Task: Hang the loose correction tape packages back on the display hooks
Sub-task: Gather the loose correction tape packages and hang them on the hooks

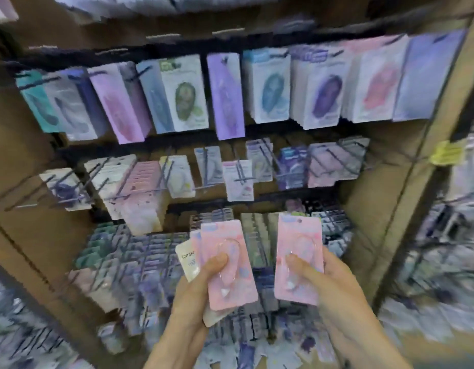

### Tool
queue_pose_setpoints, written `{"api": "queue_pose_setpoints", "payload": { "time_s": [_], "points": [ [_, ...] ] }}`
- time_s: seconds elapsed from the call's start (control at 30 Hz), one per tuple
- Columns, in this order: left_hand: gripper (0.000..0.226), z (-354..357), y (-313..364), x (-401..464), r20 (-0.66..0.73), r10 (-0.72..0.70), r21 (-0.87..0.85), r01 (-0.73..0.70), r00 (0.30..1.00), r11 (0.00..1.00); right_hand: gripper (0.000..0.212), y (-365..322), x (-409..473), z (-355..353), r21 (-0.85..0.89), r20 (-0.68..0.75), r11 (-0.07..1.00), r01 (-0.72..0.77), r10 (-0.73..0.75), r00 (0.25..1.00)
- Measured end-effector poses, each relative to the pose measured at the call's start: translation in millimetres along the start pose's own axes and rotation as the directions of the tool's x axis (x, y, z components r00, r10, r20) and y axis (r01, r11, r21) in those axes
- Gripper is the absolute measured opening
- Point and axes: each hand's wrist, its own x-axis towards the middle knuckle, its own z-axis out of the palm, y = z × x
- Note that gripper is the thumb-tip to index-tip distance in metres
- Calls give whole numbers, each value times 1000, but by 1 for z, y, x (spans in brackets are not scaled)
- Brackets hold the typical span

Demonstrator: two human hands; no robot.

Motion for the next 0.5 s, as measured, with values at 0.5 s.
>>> {"api": "queue_pose_setpoints", "payload": {
  "time_s": [0.5],
  "points": [
    [74,134,-48,28,159,-177,36,174,971,984,39,-24,43,-112,63,-230,977,205,-186,955]
  ]
}}
